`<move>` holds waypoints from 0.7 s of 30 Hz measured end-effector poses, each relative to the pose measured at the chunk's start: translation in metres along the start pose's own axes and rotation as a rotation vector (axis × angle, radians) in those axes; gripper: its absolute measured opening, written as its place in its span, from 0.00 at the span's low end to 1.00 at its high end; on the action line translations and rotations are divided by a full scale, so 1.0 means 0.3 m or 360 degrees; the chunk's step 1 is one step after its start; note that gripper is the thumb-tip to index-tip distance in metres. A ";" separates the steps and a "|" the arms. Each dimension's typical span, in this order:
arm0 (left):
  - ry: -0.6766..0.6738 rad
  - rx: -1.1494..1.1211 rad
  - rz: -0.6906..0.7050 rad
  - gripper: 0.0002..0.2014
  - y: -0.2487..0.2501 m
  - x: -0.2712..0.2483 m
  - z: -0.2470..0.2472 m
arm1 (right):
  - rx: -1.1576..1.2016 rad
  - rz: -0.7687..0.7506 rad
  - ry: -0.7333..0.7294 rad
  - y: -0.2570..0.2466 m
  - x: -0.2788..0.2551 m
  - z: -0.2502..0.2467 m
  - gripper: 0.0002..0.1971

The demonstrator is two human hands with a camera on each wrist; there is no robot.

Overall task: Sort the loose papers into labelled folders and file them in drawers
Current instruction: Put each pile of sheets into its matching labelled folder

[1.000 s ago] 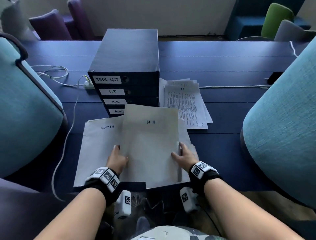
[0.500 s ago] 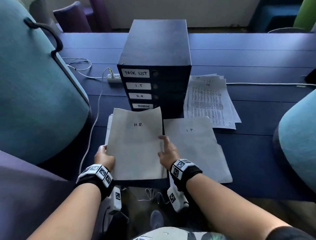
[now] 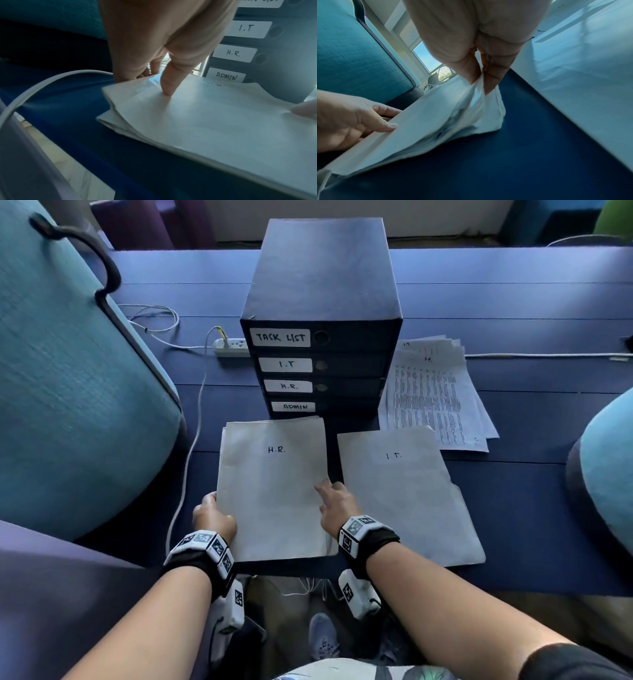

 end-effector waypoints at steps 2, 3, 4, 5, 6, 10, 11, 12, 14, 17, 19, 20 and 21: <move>0.0029 0.0011 0.0001 0.26 0.008 -0.008 -0.001 | -0.0015 0.0003 -0.0010 -0.001 -0.003 0.003 0.24; 0.0055 0.0033 0.0021 0.27 0.017 -0.014 -0.001 | -0.0027 -0.0007 0.0006 -0.002 -0.006 0.001 0.24; 0.0085 0.0074 0.0048 0.28 0.029 -0.024 -0.002 | -0.0040 -0.0018 0.0044 -0.001 -0.010 -0.008 0.24; 0.0117 0.0120 0.0087 0.30 0.043 -0.034 -0.001 | -0.0052 -0.0024 0.0095 0.002 -0.016 -0.022 0.24; 0.0140 0.0168 0.0126 0.31 0.057 -0.045 0.002 | -0.0063 -0.0023 0.0150 0.006 -0.024 -0.040 0.23; 0.0096 0.0308 0.0221 0.33 0.119 -0.094 0.044 | -0.0110 -0.0014 0.0257 0.036 -0.052 -0.111 0.22; 0.0077 0.0340 0.0238 0.33 0.139 -0.110 0.060 | -0.0109 -0.0019 0.0279 0.045 -0.057 -0.130 0.22; 0.0052 0.0370 0.0260 0.32 0.163 -0.130 0.078 | -0.0106 -0.0022 0.0305 0.054 -0.063 -0.149 0.21; -0.0004 0.0399 0.0343 0.31 0.218 -0.171 0.119 | -0.0132 -0.0020 0.0350 0.082 -0.076 -0.187 0.20; -0.0081 0.0388 0.0474 0.30 0.298 -0.240 0.188 | -0.0175 0.0025 0.0381 0.143 -0.101 -0.240 0.19; -0.0141 0.0384 0.0561 0.30 0.349 -0.290 0.236 | -0.0198 0.0060 0.0411 0.190 -0.121 -0.279 0.18; -0.0166 0.0381 0.0620 0.29 0.376 -0.315 0.261 | -0.0211 0.0074 0.0427 0.213 -0.132 -0.300 0.18; -0.0180 0.0385 0.0688 0.26 0.406 -0.340 0.287 | -0.0220 0.0094 0.0439 0.241 -0.143 -0.319 0.17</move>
Point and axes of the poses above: each hand's wrist, its own x-axis towards the middle knuckle, its own z-axis out of the palm, y = z × x, the point moved 8 cm from there along x, towards the middle knuckle, and after that the axes turned 13 degrees about -z, right-handed, at the moved point
